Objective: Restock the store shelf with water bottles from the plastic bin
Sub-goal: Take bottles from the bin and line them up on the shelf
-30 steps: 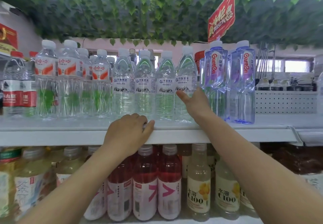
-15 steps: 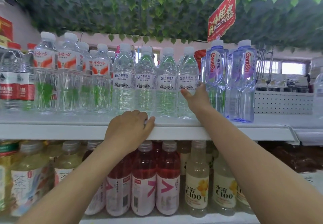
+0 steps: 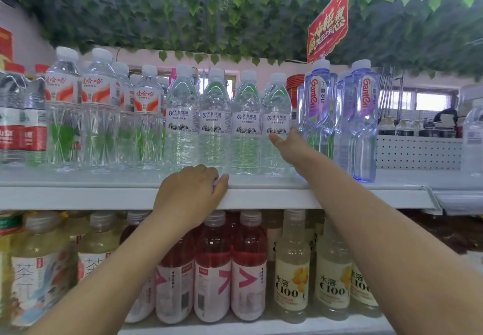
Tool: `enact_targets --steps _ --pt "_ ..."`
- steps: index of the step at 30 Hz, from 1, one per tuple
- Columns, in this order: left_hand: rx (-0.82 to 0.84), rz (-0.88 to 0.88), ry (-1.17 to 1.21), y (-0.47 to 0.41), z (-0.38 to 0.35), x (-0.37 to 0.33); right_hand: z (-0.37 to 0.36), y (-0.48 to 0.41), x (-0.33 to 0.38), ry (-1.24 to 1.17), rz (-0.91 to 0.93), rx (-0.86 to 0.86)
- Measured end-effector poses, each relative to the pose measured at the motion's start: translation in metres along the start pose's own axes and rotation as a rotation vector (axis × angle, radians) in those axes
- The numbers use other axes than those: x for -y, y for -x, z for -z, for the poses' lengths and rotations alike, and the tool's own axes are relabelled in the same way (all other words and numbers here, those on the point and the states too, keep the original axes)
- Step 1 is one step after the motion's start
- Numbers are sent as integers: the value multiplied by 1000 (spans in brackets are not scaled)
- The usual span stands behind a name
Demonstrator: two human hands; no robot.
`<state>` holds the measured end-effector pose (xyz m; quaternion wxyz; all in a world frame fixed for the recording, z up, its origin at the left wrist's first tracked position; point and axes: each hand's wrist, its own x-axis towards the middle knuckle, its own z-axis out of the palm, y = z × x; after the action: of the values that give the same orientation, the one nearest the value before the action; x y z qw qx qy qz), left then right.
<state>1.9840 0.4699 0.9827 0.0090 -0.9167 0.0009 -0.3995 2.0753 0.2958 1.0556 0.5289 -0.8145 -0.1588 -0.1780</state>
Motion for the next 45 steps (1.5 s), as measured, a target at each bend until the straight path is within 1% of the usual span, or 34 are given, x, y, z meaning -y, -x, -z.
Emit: enact_targets --steps 19,24,26,29,34,36,40,45 --pt "-30 -11 -17 1 -2 -1 -2 3 1 50 -90 28" --pt "-33 -15 -13 0 -2 -1 -7 8 0 120 -141 59" --pt "-29 -16 -12 0 -1 -1 -7 11 -4 172 -131 37" --pt "2 -14 -5 0 1 -1 -5 21 -2 272 -136 57" --pt "111 -60 64 1 12 6 1 47 13 468 -86 113" --pt "141 -65 76 7 24 14 3 58 22 526 -53 139" --pt "213 -55 62 27 59 37 -1 95 45 626 23 120" --pt "223 -38 94 65 103 83 -25 162 71 810 136 122"
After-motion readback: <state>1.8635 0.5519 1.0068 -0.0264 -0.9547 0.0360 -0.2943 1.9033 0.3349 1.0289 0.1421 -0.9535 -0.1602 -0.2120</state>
